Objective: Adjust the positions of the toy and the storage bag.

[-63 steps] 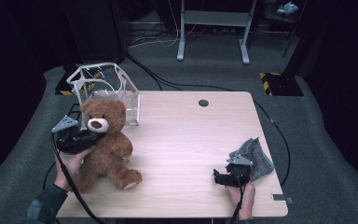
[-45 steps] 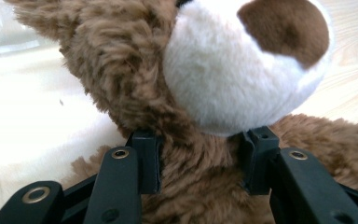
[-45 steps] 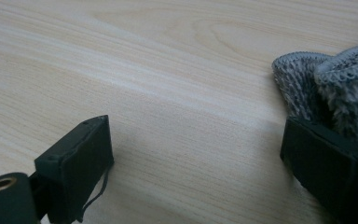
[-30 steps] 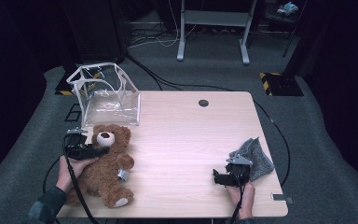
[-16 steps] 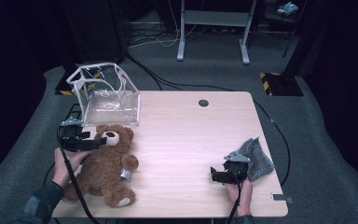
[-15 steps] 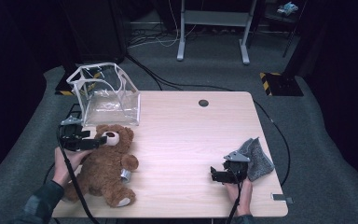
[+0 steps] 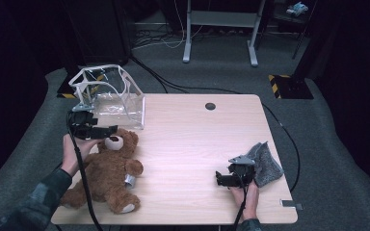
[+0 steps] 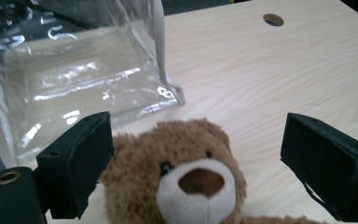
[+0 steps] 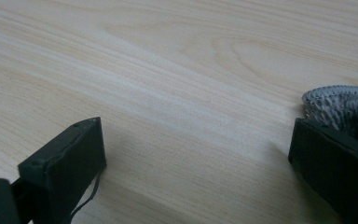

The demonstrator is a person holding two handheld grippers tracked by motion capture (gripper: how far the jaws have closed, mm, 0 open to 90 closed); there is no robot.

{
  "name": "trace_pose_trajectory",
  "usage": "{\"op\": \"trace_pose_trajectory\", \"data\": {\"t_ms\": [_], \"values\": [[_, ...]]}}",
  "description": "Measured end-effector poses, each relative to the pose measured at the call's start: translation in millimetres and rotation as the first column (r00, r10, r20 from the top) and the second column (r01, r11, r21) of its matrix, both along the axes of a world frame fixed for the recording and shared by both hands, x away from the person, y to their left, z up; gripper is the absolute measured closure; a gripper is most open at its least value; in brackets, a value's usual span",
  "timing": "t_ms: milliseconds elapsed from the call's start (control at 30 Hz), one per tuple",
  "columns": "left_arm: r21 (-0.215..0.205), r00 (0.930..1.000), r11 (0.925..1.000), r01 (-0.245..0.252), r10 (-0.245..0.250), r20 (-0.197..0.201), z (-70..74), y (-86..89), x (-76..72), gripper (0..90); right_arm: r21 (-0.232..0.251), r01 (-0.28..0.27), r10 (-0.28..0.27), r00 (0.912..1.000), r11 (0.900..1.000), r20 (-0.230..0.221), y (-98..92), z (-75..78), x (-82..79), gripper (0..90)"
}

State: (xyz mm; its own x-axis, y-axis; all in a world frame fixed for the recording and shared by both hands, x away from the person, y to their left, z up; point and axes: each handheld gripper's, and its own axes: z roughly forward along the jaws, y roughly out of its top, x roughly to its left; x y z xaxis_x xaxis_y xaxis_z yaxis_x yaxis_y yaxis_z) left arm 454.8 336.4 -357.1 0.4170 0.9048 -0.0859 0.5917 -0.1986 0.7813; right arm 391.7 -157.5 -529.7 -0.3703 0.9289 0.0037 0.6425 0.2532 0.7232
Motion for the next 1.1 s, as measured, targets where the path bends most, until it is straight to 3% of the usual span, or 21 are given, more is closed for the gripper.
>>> {"op": "trace_pose_trajectory", "data": {"t_ms": [200,533,833,1033,1100], "values": [[0.002,0.9998,1.0,0.009,-0.009,0.016,14.2,-9.5,19.9,6.7,0.003,0.003,-0.003,1.0,1.0,-0.007,0.1,0.1,0.9,2.3],[0.017,0.9976,0.9998,0.006,-0.007,0.069,18.1,-18.5,54.3,7.4,0.0,0.001,-0.001,1.0,1.0,-0.003,-0.6,0.0,1.4,2.3],[0.036,0.9946,0.9992,0.015,-0.019,0.102,28.1,-25.0,83.2,14.5,0.0,0.0,0.0,1.0,1.0,-0.003,-0.7,0.0,1.5,2.3],[0.058,0.9948,0.9981,0.022,-0.028,0.098,29.2,-35.0,101.6,18.2,-0.003,0.0,-0.001,1.0,1.0,-0.002,-0.8,-0.1,1.7,2.4],[0.071,0.9969,0.9972,0.023,-0.028,0.074,27.9,-38.2,108.8,18.1,0.001,0.0,0.0,1.0,1.0,-0.003,-0.7,0.0,1.6,2.4]]}}
